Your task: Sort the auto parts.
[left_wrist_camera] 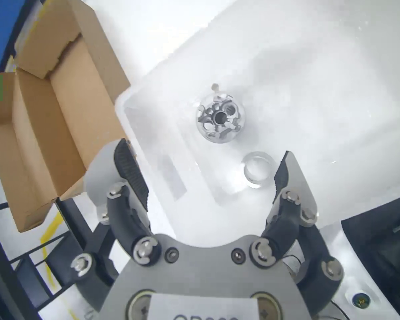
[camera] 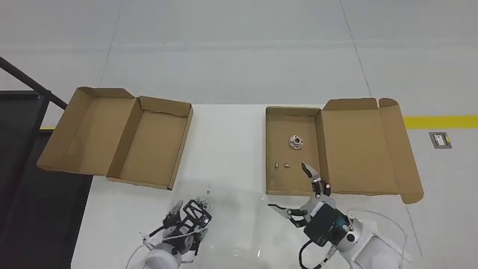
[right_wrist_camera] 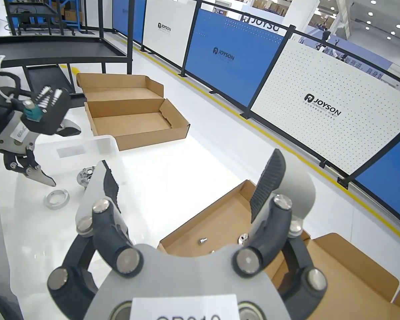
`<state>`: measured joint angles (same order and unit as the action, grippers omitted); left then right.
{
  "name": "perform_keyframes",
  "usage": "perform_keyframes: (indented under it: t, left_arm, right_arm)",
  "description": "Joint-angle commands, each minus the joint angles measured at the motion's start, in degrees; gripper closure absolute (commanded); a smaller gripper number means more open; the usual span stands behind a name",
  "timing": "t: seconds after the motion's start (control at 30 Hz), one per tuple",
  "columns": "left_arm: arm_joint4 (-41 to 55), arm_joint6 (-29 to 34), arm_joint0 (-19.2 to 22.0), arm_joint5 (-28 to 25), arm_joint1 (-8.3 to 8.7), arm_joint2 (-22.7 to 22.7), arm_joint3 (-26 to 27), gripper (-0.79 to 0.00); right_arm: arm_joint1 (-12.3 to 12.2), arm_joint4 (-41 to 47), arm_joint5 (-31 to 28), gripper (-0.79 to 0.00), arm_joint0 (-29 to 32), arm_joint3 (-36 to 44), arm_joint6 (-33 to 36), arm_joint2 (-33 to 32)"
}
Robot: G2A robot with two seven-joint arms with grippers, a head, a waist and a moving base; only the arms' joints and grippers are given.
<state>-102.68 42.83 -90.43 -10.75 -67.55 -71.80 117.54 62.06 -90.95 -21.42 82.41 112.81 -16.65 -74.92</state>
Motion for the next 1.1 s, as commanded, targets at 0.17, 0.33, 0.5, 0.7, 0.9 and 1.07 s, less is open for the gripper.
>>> perform_keyframes:
  t: [0.17,0.33,0.5,0.7,0.9,1.07]
  left_arm:
    - [3.87,7.08,8.84,4.40,-1.79,5.17,-7.37,-0.785]
    - [5.80,7.92,12.62,5.87,-2.64,6.76,-11.16,-0.785]
    - [7.40,7.46,14.65,7.71,-3.31,7.55,-13.80,-0.785]
    - [7.85,7.60,16.15,8.56,-3.84,8.12,-16.06,-0.345]
    - [7.44,8.84,16.62,9.09,-4.17,8.08,-16.81,0.000]
    - [8.20,8.40,15.79,8.82,-4.29,7.55,-15.00,0.000]
  right_arm:
    - [0.00,-0.01,0.01,-0.785,0.03,0.00,-0.01,0.00]
    - [0.00,-0.01,0.01,-0.785,0.03,0.00,-0.01,0.00]
    - [0.00,-0.01,0.01,-0.785,0.03,0.00,-0.01,0.00]
    - [0.00,-0.01,0.01,-0.785,0.03,0.00,-0.01,0.00]
    - [0.00,-0.01,0.01,-0.785,0.03,0.00,-0.01,0.00]
    - [0.00,-0.01,0.01,-0.785,0.03,0.00,-0.01,0.00]
